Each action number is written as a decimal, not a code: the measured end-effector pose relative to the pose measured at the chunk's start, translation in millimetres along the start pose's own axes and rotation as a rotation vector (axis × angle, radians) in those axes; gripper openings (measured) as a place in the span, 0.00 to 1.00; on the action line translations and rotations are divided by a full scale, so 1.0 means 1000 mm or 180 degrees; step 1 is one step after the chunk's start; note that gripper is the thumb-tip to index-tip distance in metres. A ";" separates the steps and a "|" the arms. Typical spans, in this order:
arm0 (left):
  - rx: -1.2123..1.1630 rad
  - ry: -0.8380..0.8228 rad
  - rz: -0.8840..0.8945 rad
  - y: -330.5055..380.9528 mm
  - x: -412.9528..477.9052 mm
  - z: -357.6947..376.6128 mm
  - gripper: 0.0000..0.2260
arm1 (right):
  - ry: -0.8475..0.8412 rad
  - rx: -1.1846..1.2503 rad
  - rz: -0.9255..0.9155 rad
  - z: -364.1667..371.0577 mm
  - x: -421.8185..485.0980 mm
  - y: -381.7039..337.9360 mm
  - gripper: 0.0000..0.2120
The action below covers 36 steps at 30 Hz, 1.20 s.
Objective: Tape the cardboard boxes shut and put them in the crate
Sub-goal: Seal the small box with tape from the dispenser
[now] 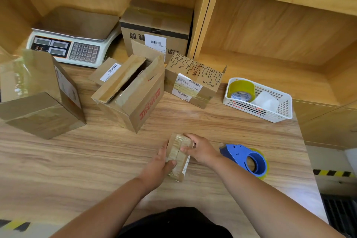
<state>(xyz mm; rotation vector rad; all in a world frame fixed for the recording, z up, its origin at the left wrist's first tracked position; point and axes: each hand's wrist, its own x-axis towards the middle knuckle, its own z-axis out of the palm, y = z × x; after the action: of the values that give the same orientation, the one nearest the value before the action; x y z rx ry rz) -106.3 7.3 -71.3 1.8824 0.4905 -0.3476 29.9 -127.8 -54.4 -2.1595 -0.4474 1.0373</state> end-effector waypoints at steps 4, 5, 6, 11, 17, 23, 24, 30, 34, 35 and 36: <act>0.0082 0.0074 0.0066 0.001 -0.003 0.001 0.34 | 0.0246 0.0416 0.0007 0.009 -0.011 0.000 0.21; 0.0169 0.0110 0.0110 0.002 -0.004 0.001 0.33 | 0.0418 0.0417 -0.0017 0.011 -0.013 0.000 0.18; 0.0266 0.0163 0.0162 0.003 -0.005 0.002 0.32 | 0.0582 0.0408 -0.0051 0.013 -0.014 0.000 0.17; -0.0014 0.0393 0.0356 0.011 -0.007 -0.001 0.31 | 0.1028 0.0471 -0.0490 0.014 -0.033 -0.014 0.17; -0.1144 0.0591 0.0381 0.025 -0.009 -0.009 0.35 | 0.1429 0.0387 -0.1012 0.029 -0.054 -0.011 0.17; -0.0401 0.0404 0.0630 0.016 -0.019 -0.015 0.42 | 0.1253 0.0185 -0.1331 0.043 -0.075 0.002 0.17; -0.0218 0.0297 0.0653 0.013 -0.018 -0.017 0.43 | 0.1171 0.0116 -0.1282 0.042 -0.077 0.001 0.21; 0.0461 -0.0132 0.0831 0.011 -0.015 -0.033 0.47 | 0.0728 -0.0816 -0.0985 0.032 -0.072 -0.006 0.52; 0.0345 -0.0124 0.0919 0.015 -0.004 -0.032 0.36 | 0.0555 -0.0309 -0.0657 0.025 -0.066 -0.009 0.44; 0.0282 -0.0074 0.0900 0.014 -0.002 -0.031 0.32 | 0.0614 -0.0245 -0.0624 0.025 -0.064 -0.008 0.39; 0.0256 -0.0007 0.0894 0.014 0.000 -0.029 0.29 | 0.0673 -0.0171 -0.0618 0.024 -0.062 -0.008 0.33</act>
<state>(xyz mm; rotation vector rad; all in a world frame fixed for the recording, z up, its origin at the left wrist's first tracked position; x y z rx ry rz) -99.3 30.6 -50.1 1.9971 0.2080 -0.1845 -27.5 -146.6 -25.7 -2.1939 -0.5763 0.6899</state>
